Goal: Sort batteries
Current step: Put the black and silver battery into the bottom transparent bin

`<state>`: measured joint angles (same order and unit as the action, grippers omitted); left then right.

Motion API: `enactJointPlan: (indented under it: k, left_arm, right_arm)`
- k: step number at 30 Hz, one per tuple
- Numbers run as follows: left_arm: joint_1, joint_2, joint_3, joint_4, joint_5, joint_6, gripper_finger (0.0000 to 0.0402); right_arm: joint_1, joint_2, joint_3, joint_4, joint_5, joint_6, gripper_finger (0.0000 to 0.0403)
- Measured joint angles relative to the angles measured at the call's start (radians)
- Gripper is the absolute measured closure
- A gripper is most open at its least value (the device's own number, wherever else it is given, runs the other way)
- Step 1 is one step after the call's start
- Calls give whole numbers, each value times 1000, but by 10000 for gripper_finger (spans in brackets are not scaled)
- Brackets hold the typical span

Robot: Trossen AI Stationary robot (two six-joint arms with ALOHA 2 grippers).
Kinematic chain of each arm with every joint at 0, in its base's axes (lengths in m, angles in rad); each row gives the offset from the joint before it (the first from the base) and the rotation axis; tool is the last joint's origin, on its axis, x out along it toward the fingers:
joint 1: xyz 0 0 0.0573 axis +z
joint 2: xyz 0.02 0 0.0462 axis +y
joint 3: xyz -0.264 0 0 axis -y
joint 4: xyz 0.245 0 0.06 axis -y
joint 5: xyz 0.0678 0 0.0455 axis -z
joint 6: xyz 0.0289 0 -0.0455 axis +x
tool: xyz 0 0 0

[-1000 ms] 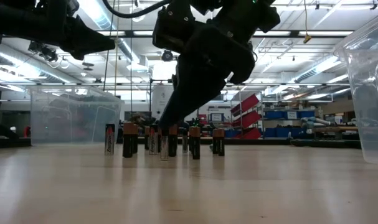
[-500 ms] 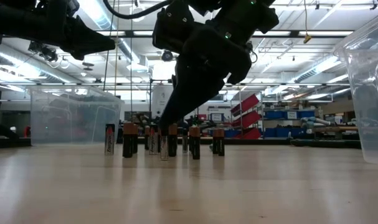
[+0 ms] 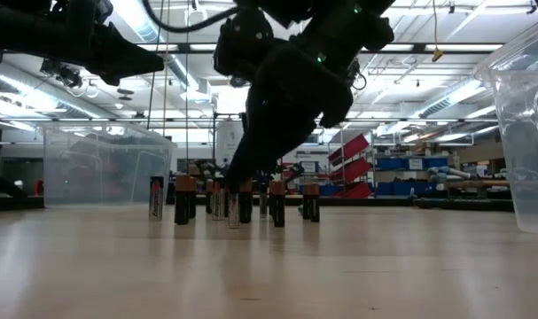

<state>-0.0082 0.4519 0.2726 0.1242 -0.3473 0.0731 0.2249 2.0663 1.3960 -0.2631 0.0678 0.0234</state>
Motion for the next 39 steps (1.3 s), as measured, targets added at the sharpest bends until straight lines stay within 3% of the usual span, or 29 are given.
enactJointPlan:
  k: [14,26,39]
  left_arm:
    - [0,1,0,-13,0,0,295]
    - [0,1,0,-15,0,0,295]
    - [0,1,0,-15,0,-5,295]
  right_arm:
    - [0,37,-1,16,-17,34,301]
    - [0,36,-1,17,-36,29,381]
    - [1,-73,-1,38,-36,-17,380]
